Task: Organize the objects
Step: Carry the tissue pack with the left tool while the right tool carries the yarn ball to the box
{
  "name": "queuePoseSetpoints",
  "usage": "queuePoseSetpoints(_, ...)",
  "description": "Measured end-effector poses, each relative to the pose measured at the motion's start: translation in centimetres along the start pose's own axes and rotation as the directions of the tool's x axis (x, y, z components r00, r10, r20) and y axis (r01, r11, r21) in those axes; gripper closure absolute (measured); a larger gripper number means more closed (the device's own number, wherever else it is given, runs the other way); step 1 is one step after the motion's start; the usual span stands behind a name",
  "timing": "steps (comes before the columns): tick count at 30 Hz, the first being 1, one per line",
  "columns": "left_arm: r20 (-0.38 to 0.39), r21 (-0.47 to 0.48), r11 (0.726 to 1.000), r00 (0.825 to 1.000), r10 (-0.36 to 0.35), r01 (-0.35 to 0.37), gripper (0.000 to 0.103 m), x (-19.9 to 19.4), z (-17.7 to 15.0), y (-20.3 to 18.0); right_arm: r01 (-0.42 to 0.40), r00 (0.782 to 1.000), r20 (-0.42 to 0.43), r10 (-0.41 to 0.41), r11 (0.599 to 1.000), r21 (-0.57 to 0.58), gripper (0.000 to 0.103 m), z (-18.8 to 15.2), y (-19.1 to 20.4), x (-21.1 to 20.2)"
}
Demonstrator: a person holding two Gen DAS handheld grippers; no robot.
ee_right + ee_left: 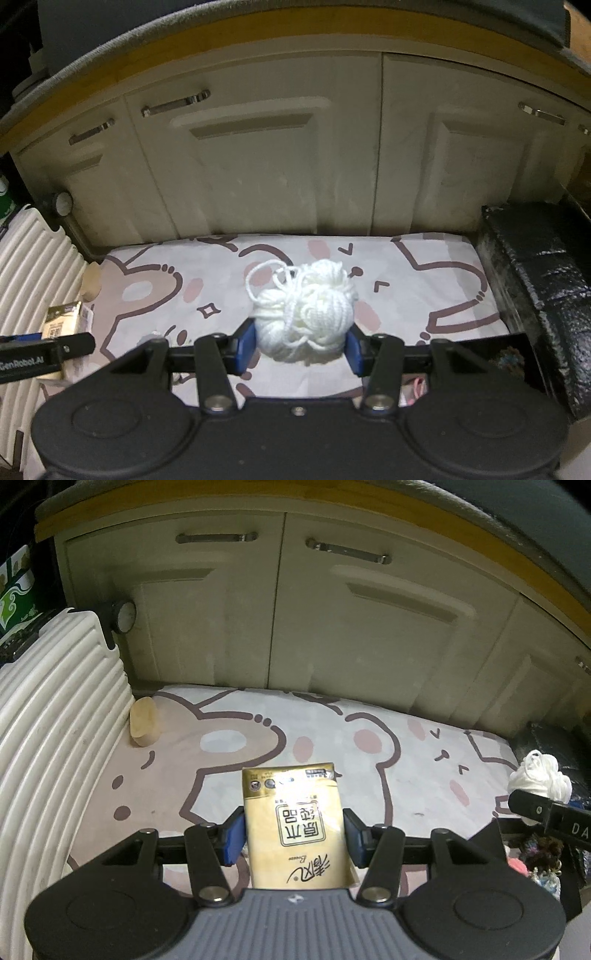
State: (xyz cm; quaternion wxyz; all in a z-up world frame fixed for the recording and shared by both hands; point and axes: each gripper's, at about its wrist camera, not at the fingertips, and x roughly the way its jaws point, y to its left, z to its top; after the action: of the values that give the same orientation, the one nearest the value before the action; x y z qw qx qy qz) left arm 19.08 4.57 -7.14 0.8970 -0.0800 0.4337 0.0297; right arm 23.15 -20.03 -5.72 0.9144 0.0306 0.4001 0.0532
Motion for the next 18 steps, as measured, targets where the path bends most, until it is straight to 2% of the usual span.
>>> queuePoseSetpoints(18,-0.001,0.000,0.999,0.999,-0.036,0.036,0.049,-3.1,-1.8,-2.4,0.011,1.000,0.005,-0.011,1.000,0.004,0.053,-1.6,-1.2,-4.1)
